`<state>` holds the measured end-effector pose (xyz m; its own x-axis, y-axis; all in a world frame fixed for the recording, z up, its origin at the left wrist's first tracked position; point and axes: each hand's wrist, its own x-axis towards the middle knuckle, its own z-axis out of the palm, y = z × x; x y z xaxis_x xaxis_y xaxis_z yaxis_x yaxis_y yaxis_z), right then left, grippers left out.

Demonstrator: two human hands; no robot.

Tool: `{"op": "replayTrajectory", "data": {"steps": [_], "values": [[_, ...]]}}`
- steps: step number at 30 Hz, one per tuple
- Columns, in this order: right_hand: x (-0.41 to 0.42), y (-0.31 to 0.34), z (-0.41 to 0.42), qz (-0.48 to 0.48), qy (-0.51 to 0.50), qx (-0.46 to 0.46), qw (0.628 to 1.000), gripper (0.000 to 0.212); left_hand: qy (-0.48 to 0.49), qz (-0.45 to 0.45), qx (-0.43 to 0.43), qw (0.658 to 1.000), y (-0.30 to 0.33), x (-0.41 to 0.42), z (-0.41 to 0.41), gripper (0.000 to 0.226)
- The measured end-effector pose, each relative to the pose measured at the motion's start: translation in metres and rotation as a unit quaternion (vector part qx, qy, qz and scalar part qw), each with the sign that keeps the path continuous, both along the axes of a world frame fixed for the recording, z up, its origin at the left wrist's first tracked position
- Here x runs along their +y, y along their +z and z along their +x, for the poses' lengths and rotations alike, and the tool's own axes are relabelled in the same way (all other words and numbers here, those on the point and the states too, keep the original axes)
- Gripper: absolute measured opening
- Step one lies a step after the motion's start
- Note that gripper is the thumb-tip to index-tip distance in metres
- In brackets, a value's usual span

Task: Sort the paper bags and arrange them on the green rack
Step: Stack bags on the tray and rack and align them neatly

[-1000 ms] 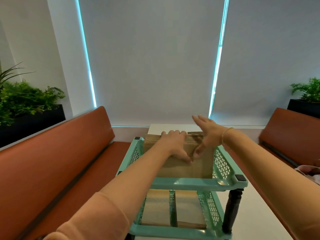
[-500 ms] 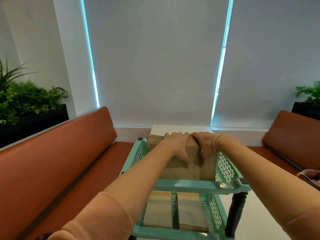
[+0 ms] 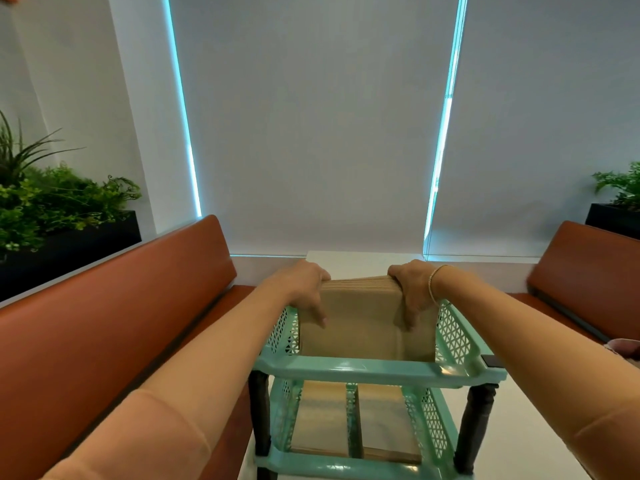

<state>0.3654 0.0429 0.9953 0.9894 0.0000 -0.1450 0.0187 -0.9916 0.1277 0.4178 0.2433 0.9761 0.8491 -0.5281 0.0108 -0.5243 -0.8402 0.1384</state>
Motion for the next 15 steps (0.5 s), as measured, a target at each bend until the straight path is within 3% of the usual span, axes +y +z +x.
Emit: {"op": "replayTrajectory", "data": {"steps": [7, 15], "values": [[-0.005, 0.000, -0.002, 0.002, 0.001, -0.011, 1.000, 0.079, 0.008, -0.054, 0.037, 0.998, -0.002, -0.002, 0.000, 0.081], [-0.008, -0.009, -0.001, 0.030, -0.003, -0.018, 0.999, 0.082, 0.009, -0.072, 0.039, 0.997, -0.005, -0.005, -0.003, 0.084]]}}
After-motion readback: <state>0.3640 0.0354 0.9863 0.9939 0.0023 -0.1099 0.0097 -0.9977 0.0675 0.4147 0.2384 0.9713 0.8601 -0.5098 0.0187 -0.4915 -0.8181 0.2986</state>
